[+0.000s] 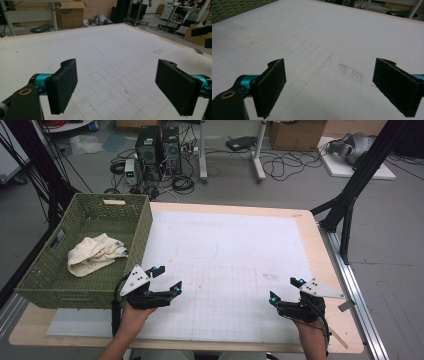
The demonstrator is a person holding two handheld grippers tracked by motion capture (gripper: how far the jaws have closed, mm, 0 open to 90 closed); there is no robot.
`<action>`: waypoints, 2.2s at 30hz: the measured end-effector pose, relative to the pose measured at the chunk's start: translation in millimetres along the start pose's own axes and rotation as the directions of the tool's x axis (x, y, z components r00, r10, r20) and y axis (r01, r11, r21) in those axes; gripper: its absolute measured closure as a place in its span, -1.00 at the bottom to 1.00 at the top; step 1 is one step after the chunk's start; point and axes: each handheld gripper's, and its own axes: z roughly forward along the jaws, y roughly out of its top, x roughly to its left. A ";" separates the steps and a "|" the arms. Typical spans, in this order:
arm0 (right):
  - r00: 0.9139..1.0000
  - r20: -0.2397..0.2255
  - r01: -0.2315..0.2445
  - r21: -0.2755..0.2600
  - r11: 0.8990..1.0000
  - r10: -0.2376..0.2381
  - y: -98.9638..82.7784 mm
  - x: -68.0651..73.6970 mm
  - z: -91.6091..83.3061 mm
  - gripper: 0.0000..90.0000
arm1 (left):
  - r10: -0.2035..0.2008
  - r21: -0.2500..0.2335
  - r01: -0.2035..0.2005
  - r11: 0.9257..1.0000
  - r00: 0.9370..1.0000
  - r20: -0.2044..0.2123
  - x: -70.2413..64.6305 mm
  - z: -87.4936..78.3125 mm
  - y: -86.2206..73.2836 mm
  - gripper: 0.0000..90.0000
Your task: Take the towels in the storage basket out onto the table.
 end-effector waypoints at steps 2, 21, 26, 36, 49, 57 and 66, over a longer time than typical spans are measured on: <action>1.000 0.010 0.000 -0.004 1.000 0.000 -0.2 -0.3 -0.8 -0.76 | -0.010 -0.002 0.010 1.000 1.000 0.007 -0.4 1.6 0.2 -0.59; 1.000 0.011 0.005 0.000 1.000 -0.005 -1.4 1.1 -5.2 -0.76 | -0.008 -0.002 0.008 1.000 0.999 0.035 -5.4 3.7 6.2 -0.60; 1.000 0.010 0.017 0.008 1.000 -0.018 -0.5 2.4 -2.3 -0.76 | -0.018 0.001 0.018 1.000 0.999 0.051 -7.3 3.2 10.2 -0.64; 1.000 0.015 0.018 0.007 1.000 -0.018 1.5 3.8 -0.3 -0.76 | -0.015 -0.016 0.016 1.000 0.999 0.045 -6.6 -6.8 20.8 -0.56; 1.000 -0.001 0.023 0.026 0.999 -0.023 0.4 3.4 5.3 -0.76 | -0.002 -0.113 0.004 0.994 1.000 0.026 9.8 -40.0 64.7 -0.60; 1.000 -0.002 0.016 0.031 0.999 -0.016 -0.5 3.2 5.8 -0.76 | -0.025 -0.125 0.026 0.992 1.000 0.014 33.0 -58.1 80.4 -0.61; 1.000 0.004 0.009 0.035 0.999 -0.010 -1.0 2.9 5.6 -0.76 | -0.030 -0.138 0.024 0.990 0.999 -0.040 68.4 -75.5 112.2 -0.61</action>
